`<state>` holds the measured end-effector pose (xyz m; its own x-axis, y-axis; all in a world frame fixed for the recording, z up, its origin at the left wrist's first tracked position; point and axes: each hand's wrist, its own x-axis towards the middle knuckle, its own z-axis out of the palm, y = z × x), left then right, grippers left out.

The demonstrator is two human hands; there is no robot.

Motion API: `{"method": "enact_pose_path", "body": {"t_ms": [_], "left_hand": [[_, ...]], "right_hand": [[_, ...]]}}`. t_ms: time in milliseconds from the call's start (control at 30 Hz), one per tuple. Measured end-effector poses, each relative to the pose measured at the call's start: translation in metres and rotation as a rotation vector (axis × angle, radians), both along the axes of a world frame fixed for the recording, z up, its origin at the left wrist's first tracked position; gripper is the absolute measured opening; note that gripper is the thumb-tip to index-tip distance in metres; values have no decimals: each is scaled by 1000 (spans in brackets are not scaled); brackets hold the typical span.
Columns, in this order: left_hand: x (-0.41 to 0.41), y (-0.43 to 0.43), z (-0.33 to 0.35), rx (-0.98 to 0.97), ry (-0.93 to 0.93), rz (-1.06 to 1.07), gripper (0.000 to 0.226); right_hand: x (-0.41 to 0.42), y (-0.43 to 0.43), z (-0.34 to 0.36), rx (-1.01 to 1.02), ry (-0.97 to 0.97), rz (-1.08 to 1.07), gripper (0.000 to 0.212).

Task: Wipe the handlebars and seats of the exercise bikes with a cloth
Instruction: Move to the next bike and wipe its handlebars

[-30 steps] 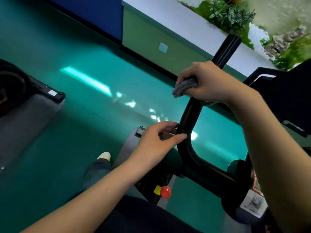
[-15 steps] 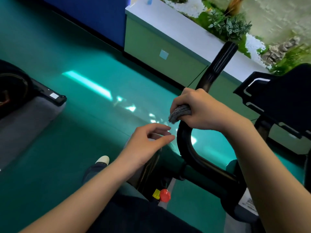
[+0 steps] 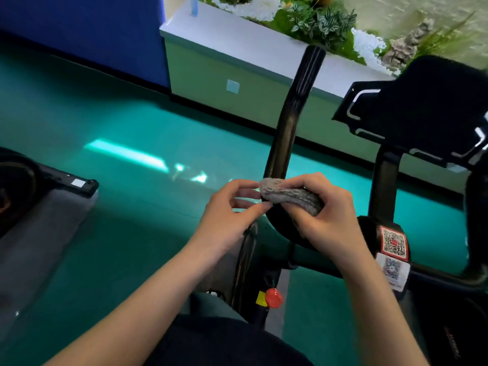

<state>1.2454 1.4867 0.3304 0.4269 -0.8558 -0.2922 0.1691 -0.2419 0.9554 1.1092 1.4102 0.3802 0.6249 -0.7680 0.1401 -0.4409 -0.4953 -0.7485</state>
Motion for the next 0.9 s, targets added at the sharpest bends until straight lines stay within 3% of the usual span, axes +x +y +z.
{"method": "enact_pose_path", "body": {"t_ms": [100, 233, 300, 467, 667, 900], "left_hand": [[2, 0, 2, 4, -27, -40, 31], [3, 0, 2, -9, -38, -34, 32], [2, 0, 1, -21, -55, -29, 34], [2, -3, -2, -36, -112, -19, 36], [2, -4, -6, -42, -105, -11, 36], [5, -4, -2, -26, -113, -42, 33]], "right_hand": [[-15, 3, 5, 86, -9, -9, 30], [-23, -14, 3, 75, -56, -354, 14], [-15, -22, -2, 124, -10, -421, 12], [9, -22, -15, 213, 172, -258, 11], [-8, -19, -5, 247, 233, -99, 10], [-38, -30, 20, 194, 518, 41, 12]]}}
